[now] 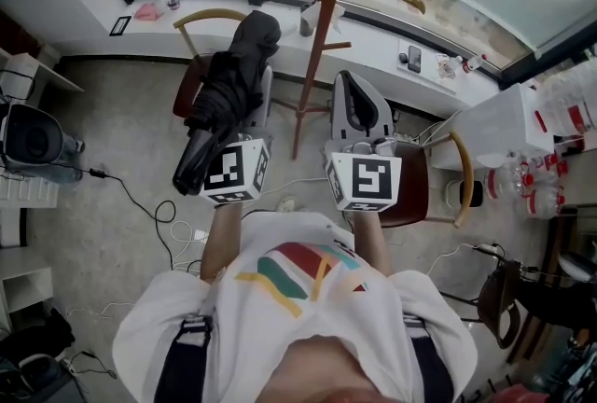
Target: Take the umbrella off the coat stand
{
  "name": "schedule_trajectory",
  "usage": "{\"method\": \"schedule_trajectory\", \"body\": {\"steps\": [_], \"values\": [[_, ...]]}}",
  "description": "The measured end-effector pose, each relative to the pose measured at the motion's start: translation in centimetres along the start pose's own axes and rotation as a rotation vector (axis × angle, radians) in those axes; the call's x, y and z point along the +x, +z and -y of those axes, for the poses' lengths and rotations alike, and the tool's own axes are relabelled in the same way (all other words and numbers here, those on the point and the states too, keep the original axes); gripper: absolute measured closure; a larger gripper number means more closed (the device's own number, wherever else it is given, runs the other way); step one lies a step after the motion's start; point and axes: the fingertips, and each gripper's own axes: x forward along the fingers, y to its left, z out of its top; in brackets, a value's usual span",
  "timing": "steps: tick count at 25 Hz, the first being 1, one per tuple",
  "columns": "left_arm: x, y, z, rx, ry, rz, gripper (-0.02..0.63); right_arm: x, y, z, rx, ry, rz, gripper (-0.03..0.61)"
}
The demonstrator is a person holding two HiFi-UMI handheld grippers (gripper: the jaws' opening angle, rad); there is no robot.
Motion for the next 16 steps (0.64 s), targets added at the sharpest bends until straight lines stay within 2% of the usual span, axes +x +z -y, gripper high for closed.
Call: {"method": "schedule_trajectory", "body": {"steps": [16], "values": [[0.7, 0.0, 1.3, 0.012, -0.026, 0.008, 0.357, -0.2, -0.3, 1.7, 0.001, -0.047, -0.003, 0.578]]}}
